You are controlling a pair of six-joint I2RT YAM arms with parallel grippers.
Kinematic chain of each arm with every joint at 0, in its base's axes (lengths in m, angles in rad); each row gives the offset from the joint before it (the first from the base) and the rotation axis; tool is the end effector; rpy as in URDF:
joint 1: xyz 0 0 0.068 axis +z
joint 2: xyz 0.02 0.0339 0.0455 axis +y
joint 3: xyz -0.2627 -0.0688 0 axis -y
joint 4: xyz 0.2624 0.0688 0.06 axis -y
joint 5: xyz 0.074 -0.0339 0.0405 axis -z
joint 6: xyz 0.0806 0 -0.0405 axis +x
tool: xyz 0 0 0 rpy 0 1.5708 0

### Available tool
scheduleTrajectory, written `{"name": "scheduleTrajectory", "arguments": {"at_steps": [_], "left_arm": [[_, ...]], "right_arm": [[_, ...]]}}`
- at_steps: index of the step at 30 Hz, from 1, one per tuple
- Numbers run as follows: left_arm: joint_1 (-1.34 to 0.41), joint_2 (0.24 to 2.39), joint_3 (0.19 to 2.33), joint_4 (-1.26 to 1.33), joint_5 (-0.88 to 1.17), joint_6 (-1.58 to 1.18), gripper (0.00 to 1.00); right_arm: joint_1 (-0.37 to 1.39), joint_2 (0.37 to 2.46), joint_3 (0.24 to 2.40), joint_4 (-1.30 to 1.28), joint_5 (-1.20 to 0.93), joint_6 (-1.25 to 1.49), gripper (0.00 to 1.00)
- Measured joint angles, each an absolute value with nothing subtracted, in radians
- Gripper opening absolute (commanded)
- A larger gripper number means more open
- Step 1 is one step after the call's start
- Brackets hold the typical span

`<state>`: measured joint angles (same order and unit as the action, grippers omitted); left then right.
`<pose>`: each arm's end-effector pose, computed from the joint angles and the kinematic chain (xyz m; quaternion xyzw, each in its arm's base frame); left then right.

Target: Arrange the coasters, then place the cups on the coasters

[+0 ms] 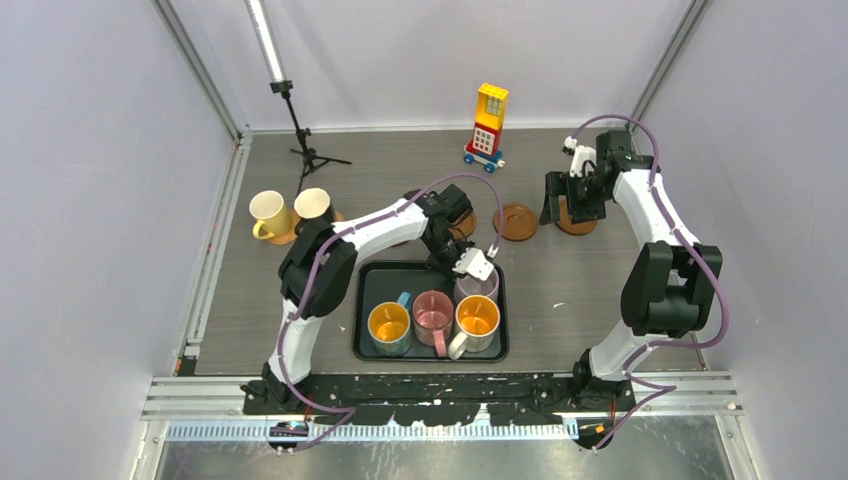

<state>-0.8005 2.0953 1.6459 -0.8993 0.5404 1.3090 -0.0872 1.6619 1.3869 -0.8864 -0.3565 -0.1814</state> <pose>0.2805 -0.3486 0.1413 0.8477 0.4469 -0.2299 0.1701 0.3733 -0.0044 0.2244 -0.0814 0.9608 0.1453 0.2215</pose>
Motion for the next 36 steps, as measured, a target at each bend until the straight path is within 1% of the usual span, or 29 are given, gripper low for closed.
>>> {"name": "scheduleTrajectory", "arguments": {"at_steps": [1,2,11,21,27,36], "left_arm": [[-0.800,2.088,1.633,-0.889,0.540,1.302,0.02],[-0.800,2.081,1.622,-0.880,0.540,1.291,0.00],[-0.778,2.022,1.532,-0.775,0.545,1.113,0.00],[-0.725,1.918,1.462,-0.659,0.555,0.798,0.00],[-0.611,1.835,1.427,-0.515,0.493,0.633,0.00],[-0.459,1.722,1.309,-0.387,0.361,0.421,0.00]], "right_arm": [[-0.087,1.662,1.386,-0.886,-0.356,-0.181,0.87],[-0.087,1.662,1.386,-0.886,-0.356,-0.181,0.87],[-0.087,1.662,1.385,-0.886,-0.357,-0.181,0.87],[-0.087,1.662,1.385,-0.886,-0.359,-0.181,0.87],[-0.087,1.662,1.385,-0.886,-0.361,-0.180,0.87],[-0.087,1.662,1.386,-0.886,-0.362,-0.180,0.87]]}}
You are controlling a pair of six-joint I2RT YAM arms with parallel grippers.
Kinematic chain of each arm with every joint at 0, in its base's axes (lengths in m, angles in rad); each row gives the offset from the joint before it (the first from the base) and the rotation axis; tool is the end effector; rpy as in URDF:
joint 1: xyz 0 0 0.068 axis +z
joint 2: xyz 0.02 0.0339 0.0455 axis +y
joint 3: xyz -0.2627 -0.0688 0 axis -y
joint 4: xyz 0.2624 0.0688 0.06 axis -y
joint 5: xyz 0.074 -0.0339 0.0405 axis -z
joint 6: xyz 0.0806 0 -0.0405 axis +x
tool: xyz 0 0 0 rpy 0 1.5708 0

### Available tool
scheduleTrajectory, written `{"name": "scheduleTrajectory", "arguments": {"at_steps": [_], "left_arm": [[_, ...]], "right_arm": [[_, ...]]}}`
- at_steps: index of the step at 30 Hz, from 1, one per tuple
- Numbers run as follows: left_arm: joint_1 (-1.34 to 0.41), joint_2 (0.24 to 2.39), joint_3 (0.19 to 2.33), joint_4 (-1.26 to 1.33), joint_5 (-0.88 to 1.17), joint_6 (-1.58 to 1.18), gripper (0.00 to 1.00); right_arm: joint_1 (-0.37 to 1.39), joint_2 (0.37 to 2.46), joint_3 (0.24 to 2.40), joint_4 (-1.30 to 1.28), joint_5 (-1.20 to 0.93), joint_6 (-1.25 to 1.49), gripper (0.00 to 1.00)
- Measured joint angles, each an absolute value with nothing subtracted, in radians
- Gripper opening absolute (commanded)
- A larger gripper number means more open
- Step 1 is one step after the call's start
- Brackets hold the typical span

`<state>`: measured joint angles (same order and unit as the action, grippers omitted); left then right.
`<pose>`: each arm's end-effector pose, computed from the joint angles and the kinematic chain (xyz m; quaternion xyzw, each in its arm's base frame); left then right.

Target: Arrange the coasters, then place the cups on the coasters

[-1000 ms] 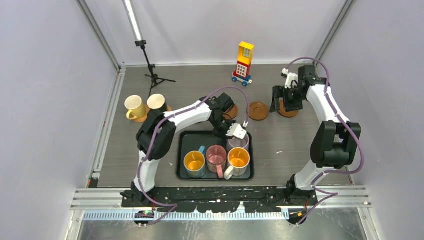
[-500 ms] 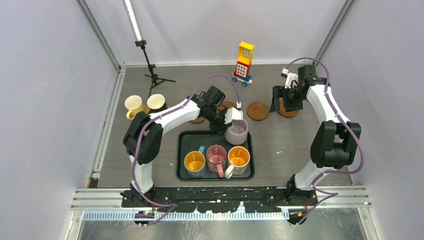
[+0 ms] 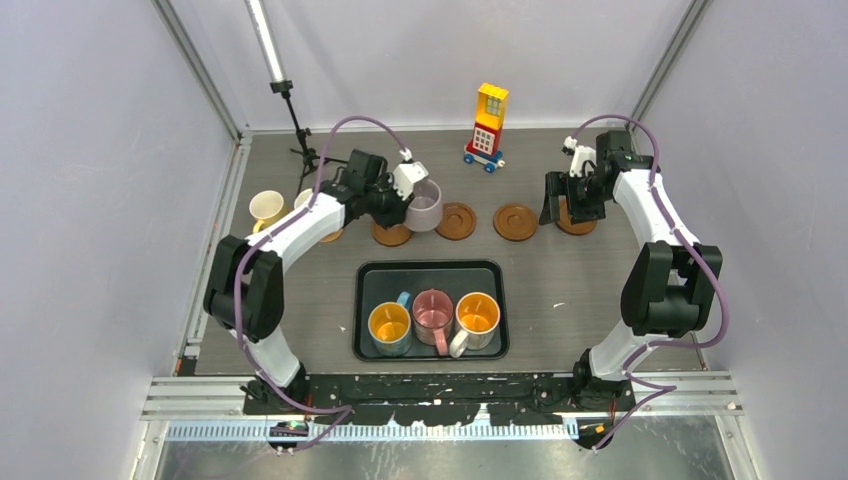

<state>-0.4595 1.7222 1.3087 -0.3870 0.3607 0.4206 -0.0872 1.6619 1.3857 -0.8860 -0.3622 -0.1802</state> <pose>0.3710 -0.2153 0.2155 0.4493 0.7961 -0.1734 0.3663 0.3731 -0.0040 0.2242 -0.0813 0.9605 0.1482 0.2213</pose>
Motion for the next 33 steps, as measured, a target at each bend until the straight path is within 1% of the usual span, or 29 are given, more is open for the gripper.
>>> {"name": "scheduleTrajectory", "arguments": {"at_steps": [8,15,21,33], "left_arm": [[-0.393,1.648,1.148,-0.326,0.238,0.268,0.00],[-0.386,1.602,1.024,-0.229,0.127,0.193,0.00],[-0.386,1.602,0.982,-0.149,0.088,0.172,0.00],[-0.385,1.602,0.969,-0.068,0.097,0.149,0.00]], "right_arm": [[-0.087,1.662,1.386,-0.886,-0.365,-0.177,0.87],[-0.087,1.663,1.388,-0.886,-0.370,-0.172,0.87],[-0.087,1.678,1.405,-0.884,-0.376,-0.167,0.87],[-0.087,1.678,1.410,-0.885,-0.377,-0.165,0.87]]}}
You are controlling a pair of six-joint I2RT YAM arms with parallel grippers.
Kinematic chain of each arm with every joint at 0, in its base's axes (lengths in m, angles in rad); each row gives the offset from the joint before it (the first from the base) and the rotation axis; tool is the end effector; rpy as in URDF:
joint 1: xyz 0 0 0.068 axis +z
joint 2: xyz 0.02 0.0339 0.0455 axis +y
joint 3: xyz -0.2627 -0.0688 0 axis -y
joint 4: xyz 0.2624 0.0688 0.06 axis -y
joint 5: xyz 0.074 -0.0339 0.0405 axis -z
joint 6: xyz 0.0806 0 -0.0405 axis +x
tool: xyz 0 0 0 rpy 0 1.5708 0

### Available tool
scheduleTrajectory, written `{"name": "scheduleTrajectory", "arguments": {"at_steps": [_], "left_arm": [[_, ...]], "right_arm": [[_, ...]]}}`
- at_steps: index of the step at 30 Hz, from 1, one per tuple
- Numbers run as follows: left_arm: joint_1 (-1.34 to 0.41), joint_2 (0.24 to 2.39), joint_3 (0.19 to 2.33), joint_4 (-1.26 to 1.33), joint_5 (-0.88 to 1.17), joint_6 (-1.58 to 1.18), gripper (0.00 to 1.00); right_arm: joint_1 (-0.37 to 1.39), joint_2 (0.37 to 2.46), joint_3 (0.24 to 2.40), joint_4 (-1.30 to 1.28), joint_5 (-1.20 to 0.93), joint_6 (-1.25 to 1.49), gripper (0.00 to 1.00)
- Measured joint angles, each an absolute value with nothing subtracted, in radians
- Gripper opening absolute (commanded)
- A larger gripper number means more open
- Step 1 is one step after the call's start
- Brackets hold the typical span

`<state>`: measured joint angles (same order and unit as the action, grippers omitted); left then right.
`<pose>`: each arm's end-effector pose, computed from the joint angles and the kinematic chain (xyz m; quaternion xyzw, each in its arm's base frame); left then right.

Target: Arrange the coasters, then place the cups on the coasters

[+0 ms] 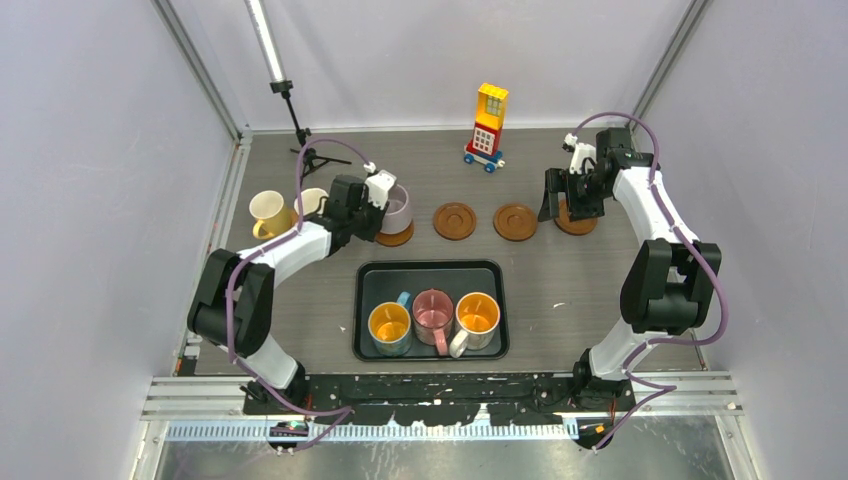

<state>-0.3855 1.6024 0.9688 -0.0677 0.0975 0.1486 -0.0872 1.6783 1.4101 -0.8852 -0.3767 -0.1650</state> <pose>0.3613 -0.1551 0.1696 0.2589 0.8684 -0.0936 0.4125 0.3786 -0.0033 0.2268 -0.0761 0.9588 0.1561 0.2249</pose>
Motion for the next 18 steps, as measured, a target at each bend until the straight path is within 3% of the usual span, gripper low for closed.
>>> {"name": "scheduleTrajectory", "arguments": {"at_steps": [15,18], "left_arm": [[-0.385,1.602,0.928,-0.065,0.102,0.129,0.00],[-0.385,1.602,0.925,-0.066,0.107,0.130,0.05]], "right_arm": [[-0.087,1.681,1.411,-0.885,-0.376,-0.165,0.87],[-0.087,1.692,1.415,-0.885,-0.376,-0.165,0.87]]}}
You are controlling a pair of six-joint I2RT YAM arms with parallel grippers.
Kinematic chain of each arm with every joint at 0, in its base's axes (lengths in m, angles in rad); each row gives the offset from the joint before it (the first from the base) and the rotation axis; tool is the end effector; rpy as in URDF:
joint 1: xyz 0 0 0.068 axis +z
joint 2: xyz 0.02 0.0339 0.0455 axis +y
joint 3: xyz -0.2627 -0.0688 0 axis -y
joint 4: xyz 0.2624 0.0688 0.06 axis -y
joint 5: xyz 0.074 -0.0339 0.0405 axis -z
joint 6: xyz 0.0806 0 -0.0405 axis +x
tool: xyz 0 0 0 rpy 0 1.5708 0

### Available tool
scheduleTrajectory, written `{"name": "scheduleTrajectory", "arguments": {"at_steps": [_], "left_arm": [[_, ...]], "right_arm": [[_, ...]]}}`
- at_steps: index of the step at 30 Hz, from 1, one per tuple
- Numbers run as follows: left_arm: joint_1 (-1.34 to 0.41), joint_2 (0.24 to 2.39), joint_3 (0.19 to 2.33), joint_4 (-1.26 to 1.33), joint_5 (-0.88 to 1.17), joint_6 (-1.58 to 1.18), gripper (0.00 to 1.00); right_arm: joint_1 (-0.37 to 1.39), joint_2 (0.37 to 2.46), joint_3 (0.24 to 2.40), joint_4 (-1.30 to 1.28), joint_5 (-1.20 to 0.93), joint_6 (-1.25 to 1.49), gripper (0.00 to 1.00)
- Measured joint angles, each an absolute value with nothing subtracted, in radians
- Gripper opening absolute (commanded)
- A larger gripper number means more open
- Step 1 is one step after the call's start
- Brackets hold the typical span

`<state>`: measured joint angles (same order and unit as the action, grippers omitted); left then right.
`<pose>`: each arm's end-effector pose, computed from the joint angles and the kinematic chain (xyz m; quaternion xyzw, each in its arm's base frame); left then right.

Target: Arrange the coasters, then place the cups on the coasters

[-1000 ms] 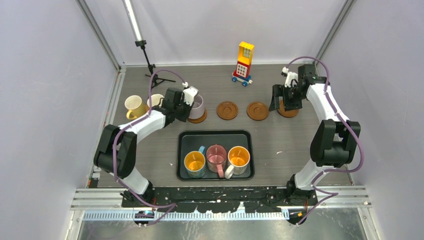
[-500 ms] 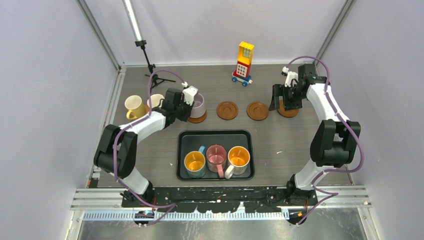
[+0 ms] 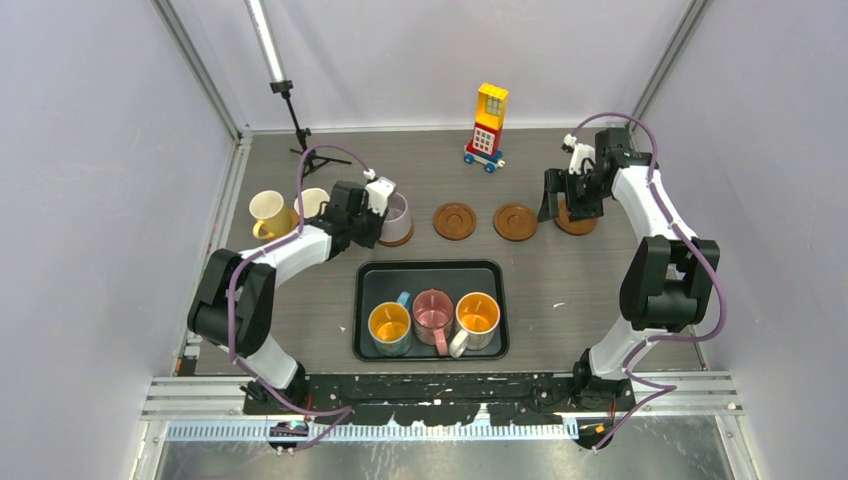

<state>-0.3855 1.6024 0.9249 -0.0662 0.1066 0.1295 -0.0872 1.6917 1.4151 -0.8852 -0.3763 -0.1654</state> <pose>0.3524 -0.1523 0.1540 0.2536 0.8788 -0.0996 0.3918 0.3809 -0.0036 0.2237 -0.0756 0.9597 0.1566 0.2210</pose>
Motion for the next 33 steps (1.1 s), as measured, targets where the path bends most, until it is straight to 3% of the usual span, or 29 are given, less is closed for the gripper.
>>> {"name": "scheduleTrajectory", "arguments": {"at_steps": [10,16,18,25,33], "left_arm": [[-0.385,1.608,0.925,-0.056,0.130,0.128,0.51],[-0.385,1.604,0.912,-0.047,0.135,0.116,0.62],[-0.385,1.592,0.908,-0.069,0.137,0.117,0.71],[-0.373,1.454,0.932,-0.297,0.224,0.244,0.76],[-0.345,1.407,1.144,-0.733,0.413,0.538,0.85]], "right_arm": [[-0.087,1.704,1.416,-0.886,-0.376,-0.165,0.87],[-0.087,1.705,1.416,-0.886,-0.376,-0.166,0.87],[-0.087,1.705,1.416,-0.886,-0.376,-0.166,0.87],[-0.087,1.705,1.417,-0.886,-0.376,-0.166,0.87],[-0.087,1.705,1.417,-0.886,-0.377,-0.165,0.86]]}}
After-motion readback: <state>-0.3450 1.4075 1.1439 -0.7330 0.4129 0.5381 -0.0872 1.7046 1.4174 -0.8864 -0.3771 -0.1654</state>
